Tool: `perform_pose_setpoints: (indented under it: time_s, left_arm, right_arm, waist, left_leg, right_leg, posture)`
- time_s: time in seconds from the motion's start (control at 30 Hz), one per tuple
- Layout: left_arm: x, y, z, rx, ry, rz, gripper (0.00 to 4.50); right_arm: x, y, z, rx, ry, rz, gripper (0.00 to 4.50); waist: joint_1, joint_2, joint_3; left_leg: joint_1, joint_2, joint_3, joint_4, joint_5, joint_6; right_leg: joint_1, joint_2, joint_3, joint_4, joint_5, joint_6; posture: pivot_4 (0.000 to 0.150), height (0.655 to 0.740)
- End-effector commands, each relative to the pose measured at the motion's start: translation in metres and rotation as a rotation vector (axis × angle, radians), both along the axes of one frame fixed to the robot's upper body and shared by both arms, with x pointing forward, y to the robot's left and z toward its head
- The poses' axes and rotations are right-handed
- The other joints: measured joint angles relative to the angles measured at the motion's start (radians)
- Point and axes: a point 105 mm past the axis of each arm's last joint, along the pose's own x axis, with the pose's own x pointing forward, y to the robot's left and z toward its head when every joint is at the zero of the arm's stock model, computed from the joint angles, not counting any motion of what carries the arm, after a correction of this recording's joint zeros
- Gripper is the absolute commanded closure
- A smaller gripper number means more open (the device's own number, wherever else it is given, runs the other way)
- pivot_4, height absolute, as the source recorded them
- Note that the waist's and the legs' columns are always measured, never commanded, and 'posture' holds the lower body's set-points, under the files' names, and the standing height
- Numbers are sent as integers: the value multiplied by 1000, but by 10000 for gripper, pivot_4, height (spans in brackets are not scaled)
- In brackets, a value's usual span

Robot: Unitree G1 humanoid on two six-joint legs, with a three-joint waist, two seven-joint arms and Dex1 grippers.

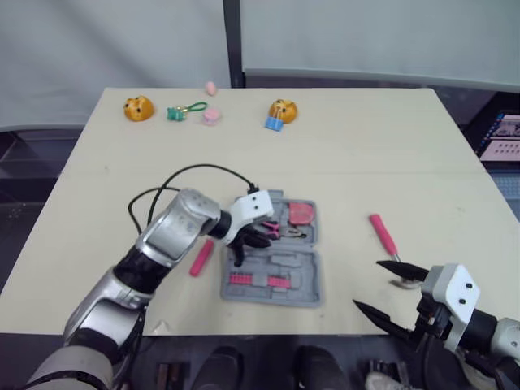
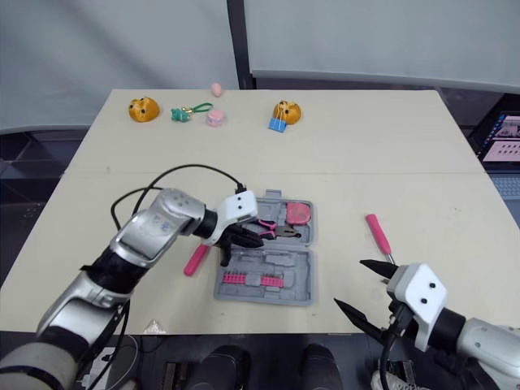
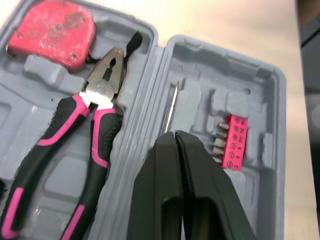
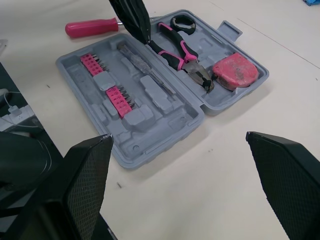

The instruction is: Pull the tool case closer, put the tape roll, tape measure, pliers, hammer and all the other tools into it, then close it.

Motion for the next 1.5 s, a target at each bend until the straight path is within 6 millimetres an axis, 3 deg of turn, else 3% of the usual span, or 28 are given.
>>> perform_pose_setpoints:
  time_s: [0.03, 0.3, 0.53, 1.33, 1.5]
  left_arm:
    - [-2, 0, 6, -138, -67, -43, 44470]
    - [11, 8, -20, -126, -154, -8, 44470]
    - [17, 7, -30, -131, -168, 23, 44470]
    - [5, -4, -39, -132, -128, -30, 44470]
    - [7, 2, -51, -74, -117, -4, 44470]
  right_arm:
    - [-1, 5, 5, 6, -26, 4, 0]
    - [-1, 5, 5, 7, -24, 5, 0]
    - [-2, 4, 6, 6, -23, 4, 0]
    - [-6, 4, 6, -1, -12, -3, 0]
    - [-6, 3, 6, -3, -12, -5, 0]
  waist:
    - [2, 0, 0]
    - [5, 0, 0]
    - [3, 0, 0]
    - [3, 0, 0]
    - [3, 0, 0]
  left_leg:
    - [0, 0, 0, 0, 0, 0]
    - [0, -5, 0, 0, 0, 0]
    - [1, -5, 1, 0, 0, 0]
    - [1, -5, 0, 0, 0, 0]
    - [1, -5, 1, 0, 0, 0]
  right_leg:
    - [0, 0, 0, 0, 0, 0]
    - [0, 0, 0, 0, 0, 0]
    - [0, 0, 0, 1, 0, 0]
    - [0, 0, 0, 1, 0, 0]
    - [0, 0, 0, 1, 0, 0]
  posture:
    - [1500, 7121]
    - [1500, 7121]
    - [1500, 7121]
    - [1500, 7121]
    - [1500, 7121]
